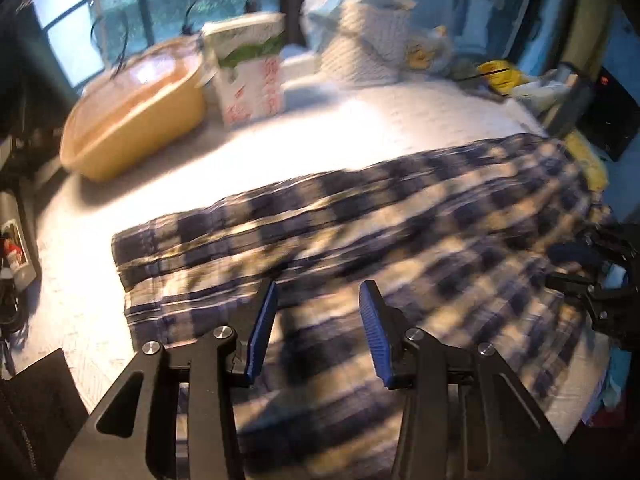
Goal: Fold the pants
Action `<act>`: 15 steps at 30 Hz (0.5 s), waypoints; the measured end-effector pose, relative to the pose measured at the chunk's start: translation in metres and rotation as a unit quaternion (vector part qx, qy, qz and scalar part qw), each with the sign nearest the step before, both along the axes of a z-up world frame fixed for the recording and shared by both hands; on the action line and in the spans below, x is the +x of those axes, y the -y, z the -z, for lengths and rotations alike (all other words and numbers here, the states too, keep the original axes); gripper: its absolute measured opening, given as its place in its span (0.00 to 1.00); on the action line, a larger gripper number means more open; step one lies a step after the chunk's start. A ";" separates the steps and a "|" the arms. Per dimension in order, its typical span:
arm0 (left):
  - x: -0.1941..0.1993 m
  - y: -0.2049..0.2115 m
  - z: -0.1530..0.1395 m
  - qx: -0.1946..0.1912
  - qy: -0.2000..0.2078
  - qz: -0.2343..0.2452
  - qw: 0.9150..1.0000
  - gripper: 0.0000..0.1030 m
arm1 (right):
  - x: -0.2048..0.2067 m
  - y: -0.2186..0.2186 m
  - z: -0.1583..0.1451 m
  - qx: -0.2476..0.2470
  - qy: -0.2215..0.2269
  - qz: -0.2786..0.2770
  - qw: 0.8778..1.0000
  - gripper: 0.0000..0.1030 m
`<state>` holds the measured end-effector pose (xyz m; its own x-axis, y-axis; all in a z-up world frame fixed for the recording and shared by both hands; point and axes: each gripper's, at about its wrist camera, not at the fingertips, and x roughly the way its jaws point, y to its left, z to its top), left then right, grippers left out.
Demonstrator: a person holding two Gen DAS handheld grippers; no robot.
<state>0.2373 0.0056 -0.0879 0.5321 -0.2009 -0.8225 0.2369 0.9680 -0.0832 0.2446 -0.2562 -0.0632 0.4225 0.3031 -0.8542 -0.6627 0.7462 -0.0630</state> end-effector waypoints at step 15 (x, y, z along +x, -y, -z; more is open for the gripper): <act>-0.016 0.006 0.023 0.037 -0.038 0.028 0.998 0.42 | 0.076 0.056 -0.006 0.037 0.017 0.162 0.986 0.64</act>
<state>0.2214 -0.0001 -0.1114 0.4577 -0.1663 -0.8734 0.2873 0.9573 -0.0317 0.3203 -0.3122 -0.0577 0.5355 0.2087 -0.8183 -0.3868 0.9220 -0.0180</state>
